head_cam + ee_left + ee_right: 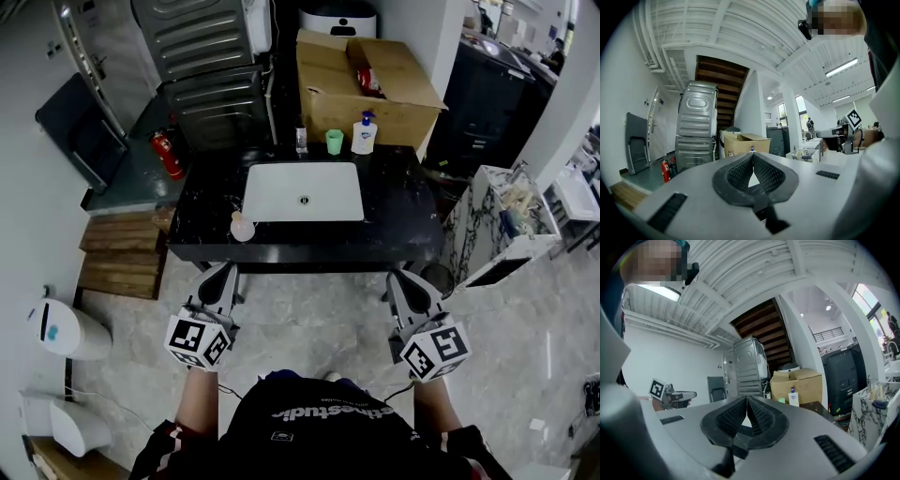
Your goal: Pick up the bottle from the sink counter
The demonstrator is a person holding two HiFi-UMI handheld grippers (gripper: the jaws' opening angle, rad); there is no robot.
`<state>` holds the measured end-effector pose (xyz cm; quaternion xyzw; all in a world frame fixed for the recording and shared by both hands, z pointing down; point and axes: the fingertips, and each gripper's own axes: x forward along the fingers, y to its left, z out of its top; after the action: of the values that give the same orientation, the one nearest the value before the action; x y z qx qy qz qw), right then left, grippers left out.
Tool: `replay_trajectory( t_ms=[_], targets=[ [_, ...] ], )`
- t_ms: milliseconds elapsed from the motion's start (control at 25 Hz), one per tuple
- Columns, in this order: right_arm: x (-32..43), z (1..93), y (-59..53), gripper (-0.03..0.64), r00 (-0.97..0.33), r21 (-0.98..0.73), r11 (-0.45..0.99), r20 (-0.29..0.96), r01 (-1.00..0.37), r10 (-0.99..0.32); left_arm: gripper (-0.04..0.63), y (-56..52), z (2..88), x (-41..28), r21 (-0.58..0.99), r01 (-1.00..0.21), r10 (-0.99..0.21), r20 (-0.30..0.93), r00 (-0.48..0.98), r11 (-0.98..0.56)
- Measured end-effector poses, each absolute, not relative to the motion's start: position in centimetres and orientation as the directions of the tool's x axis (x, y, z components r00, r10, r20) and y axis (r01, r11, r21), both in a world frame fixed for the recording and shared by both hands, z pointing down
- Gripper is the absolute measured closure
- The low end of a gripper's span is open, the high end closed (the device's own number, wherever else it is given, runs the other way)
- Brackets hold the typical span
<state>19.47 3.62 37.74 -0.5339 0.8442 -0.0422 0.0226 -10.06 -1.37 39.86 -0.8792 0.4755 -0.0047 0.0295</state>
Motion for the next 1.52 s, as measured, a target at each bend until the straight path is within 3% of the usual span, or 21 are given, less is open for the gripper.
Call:
replay_trajectory(
  t_ms=[440,1120,1160,1280,1520],
  targets=[
    [19.5,40.9,0.0,0.577,-0.472,-0.128,0.464,0.040,-0.876,-0.881,0.580,-4.2,43.8,-11.0,-0.030,-0.879,-0.879,0.047,0.475,-0.477],
    [10.6,37.1,-19.8,0.577,-0.487,-0.013,0.487,0.021,-0.874,-0.873,0.577,-23.6,50.7,-15.1,-0.062,-0.832,-0.833,0.089,0.546,-0.551],
    [10.4,37.1,-20.4,0.577,-0.486,-0.012,0.486,0.026,-0.874,-0.874,0.570,-24.5,51.7,-15.2,-0.063,-0.829,-0.830,0.102,0.548,-0.555],
    [10.3,37.6,-21.8,0.577,-0.483,-0.013,0.483,0.056,-0.876,-0.874,0.450,-26.2,55.1,-15.3,-0.033,-0.825,-0.818,0.157,0.553,-0.564],
    [11.7,38.7,-24.4,0.577,-0.475,-0.028,0.475,0.100,-0.879,-0.874,0.392,-29.0,60.9,-15.4,0.007,-0.845,-0.821,0.235,0.520,-0.534]
  ],
)
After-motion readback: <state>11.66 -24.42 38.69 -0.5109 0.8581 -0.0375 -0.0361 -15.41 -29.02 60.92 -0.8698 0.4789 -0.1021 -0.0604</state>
